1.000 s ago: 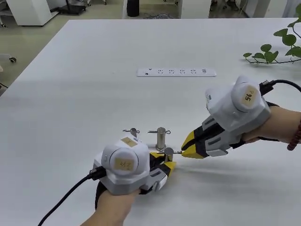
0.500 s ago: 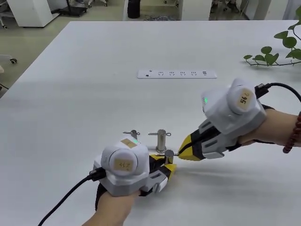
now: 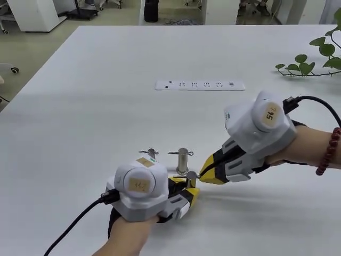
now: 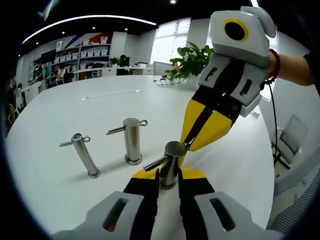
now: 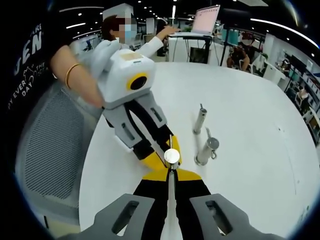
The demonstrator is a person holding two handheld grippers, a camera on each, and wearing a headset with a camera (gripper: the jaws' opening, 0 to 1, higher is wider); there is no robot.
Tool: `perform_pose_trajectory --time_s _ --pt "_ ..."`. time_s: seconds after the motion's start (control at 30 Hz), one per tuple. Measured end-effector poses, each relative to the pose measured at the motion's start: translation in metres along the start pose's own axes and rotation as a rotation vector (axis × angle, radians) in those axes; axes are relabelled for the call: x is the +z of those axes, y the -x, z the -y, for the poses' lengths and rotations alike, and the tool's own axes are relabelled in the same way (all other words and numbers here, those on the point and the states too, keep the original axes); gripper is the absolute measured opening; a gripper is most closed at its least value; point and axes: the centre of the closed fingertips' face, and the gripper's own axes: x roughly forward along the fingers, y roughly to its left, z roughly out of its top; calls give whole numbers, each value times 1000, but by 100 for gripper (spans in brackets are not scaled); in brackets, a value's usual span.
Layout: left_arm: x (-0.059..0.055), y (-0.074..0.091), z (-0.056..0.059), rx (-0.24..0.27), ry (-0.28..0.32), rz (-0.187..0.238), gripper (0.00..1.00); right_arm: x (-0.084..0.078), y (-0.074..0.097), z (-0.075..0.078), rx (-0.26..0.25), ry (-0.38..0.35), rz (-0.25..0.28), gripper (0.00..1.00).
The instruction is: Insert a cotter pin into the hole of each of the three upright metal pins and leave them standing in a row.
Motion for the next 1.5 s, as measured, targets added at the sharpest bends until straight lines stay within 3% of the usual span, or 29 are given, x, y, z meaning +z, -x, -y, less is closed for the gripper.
perform_pose_trajectory --time_s 0.17,0.23,0.5,0.73,1.03,1.5 --pt "-2 3 -2 -2 -23 -16 13 3 0 1 0 -9 6 2" --pt "-3 6 -4 2 -30 -21 17 4 0 2 -7 -18 6 7" --pt "-3 16 -2 -10 -53 -20 27 13 -7 0 -13 -39 19 13" --pt "-5 24 -5 5 -73 -32 35 14 -15 0 -26 -56 13 14" --pt "1 34 -9 7 -46 -6 40 11 -23 4 -42 -74 5 13" --pt "4 49 -14 21 -52 2 47 11 -25 2 -20 -88 17 8"
